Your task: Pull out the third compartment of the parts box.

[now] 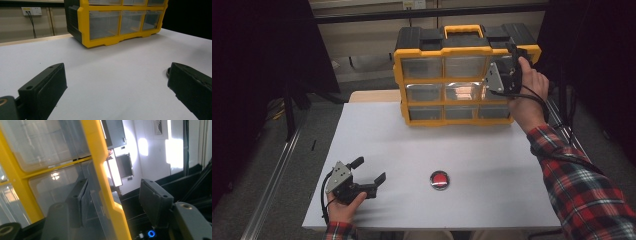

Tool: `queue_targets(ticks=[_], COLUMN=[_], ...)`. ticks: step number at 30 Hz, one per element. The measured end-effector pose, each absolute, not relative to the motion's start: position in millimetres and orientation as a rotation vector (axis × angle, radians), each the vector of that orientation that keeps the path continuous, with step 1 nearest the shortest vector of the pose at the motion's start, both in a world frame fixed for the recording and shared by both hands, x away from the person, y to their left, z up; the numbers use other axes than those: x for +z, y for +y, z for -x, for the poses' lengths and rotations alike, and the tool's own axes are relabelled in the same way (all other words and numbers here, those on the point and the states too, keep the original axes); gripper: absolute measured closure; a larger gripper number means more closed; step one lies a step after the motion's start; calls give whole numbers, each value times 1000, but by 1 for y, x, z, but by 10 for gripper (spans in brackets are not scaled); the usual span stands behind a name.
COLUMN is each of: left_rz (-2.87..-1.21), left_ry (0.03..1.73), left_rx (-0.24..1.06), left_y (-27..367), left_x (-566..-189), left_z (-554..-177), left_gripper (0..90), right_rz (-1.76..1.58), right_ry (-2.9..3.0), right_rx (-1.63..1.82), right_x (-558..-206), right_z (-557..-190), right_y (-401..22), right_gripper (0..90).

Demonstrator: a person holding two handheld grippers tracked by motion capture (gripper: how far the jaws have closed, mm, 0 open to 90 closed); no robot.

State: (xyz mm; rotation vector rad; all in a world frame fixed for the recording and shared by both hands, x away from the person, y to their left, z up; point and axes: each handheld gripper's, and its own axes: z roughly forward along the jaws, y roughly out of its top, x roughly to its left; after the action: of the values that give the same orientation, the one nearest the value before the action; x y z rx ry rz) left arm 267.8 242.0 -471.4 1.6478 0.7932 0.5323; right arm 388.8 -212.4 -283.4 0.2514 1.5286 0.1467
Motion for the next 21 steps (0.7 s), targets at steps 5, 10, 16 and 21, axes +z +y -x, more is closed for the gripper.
queue_targets(ticks=[5,10,16,21], left_rz=[-1642,-1645,-1638,-1638], left_ry=[796,794,795,793], left_rx=[527,526,524,524], left_y=[241,242,241,241], left_x=[-472,-472,-471,-471], left_z=[-268,-268,-268,-268], left_gripper=[21,21,21,21], right_rz=[-191,-167,-149,-143], right_ry=[1553,1559,1557,1558], right_rx=[96,65,36,38], right_x=[-285,-284,-282,-280], right_z=[-391,-394,-396,-398], right_y=[-211,-211,-212,-211], right_gripper=[494,518,537,547])
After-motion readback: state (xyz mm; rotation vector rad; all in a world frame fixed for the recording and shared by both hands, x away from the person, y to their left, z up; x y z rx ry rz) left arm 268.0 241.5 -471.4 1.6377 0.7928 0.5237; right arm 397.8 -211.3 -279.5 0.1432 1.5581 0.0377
